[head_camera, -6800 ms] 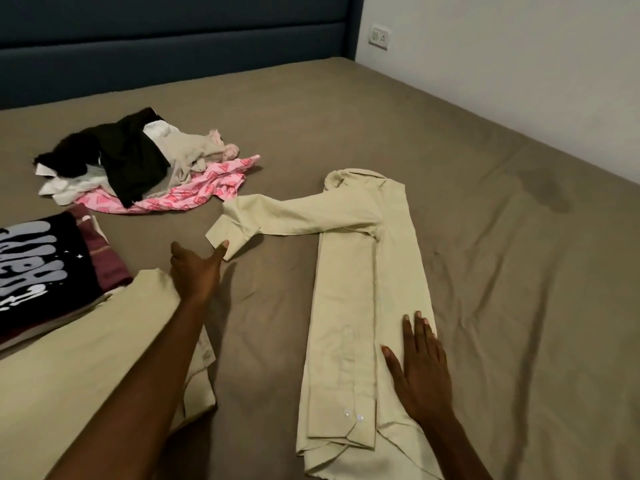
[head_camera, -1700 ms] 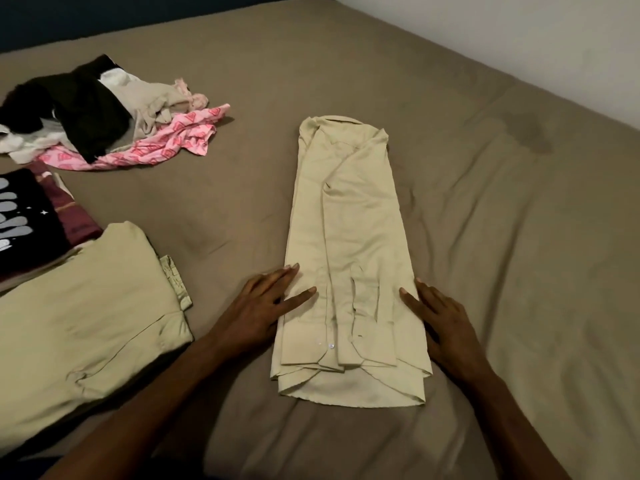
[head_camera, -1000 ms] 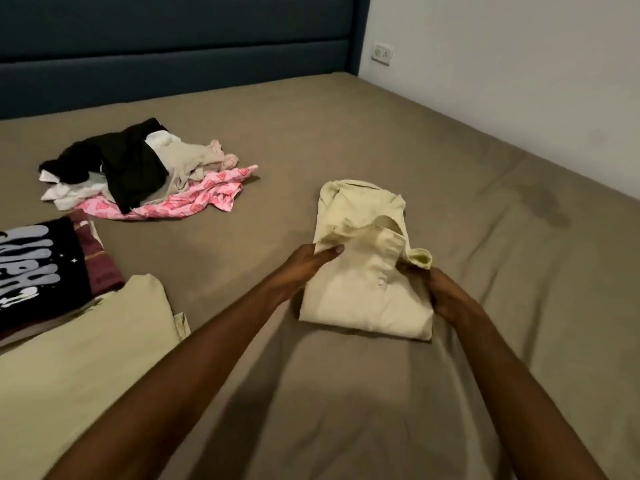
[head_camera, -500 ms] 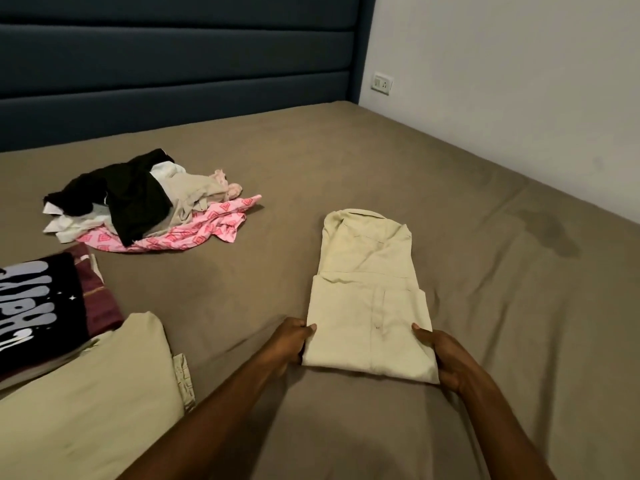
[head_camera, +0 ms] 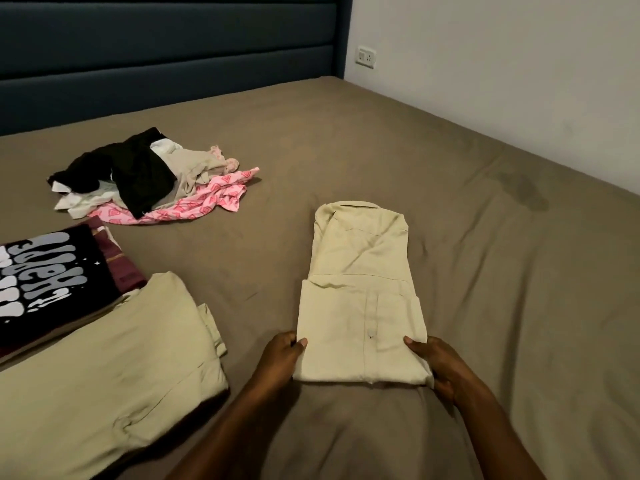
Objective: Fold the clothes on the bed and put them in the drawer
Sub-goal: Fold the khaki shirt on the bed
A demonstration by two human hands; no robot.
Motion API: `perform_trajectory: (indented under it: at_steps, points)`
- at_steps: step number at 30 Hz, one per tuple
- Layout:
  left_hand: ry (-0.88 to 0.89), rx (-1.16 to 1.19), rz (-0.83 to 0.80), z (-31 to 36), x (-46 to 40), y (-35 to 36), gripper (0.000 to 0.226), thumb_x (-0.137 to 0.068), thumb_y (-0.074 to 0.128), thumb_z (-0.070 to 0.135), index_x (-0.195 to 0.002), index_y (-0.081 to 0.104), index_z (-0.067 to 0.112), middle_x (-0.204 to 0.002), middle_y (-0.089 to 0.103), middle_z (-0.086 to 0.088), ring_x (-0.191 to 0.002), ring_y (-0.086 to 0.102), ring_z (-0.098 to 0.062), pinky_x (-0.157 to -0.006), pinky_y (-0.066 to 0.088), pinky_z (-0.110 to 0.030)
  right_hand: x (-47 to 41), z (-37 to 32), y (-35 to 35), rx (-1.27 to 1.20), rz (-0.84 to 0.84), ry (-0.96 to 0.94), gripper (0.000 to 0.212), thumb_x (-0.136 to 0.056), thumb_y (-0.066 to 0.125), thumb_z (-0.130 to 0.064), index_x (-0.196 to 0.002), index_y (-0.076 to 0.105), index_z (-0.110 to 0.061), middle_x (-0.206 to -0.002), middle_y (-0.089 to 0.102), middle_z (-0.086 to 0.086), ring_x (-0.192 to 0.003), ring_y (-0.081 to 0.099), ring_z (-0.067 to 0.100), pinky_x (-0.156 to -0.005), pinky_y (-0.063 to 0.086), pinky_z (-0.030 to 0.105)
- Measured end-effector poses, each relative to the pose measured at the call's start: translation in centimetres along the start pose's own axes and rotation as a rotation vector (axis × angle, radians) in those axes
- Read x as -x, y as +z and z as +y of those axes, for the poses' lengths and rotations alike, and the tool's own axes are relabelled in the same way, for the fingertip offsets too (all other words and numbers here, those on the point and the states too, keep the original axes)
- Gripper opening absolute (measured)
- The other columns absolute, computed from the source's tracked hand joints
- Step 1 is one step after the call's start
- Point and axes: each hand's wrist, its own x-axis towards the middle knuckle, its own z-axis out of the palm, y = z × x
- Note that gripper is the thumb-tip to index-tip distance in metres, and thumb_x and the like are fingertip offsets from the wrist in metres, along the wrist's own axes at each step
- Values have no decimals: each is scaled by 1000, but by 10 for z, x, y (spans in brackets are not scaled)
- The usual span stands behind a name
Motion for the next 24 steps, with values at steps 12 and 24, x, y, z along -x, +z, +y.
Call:
perform_trajectory:
  at_steps: [12,24]
  points:
    - [-76,-52,-6,-49,98,-21,24,-97,59,28,-95,77,13,-93,78,0,-90,72,-21,-88,54,-38,98,84,17,10,102,-40,28,-98,67,-14,-121,66,1,-113,76,18,-104,74,36,-90,58,48]
    - [137,-218,233,-49,122,-14,39,-87,79,39,-114,63,17,-105,73,6,-92,71,-14,-81,57,-34,128,112,53,836,814,-589,30,-96,62,-18,-123,60,-5,-113,69,17,-91,65,37,-71,47,38]
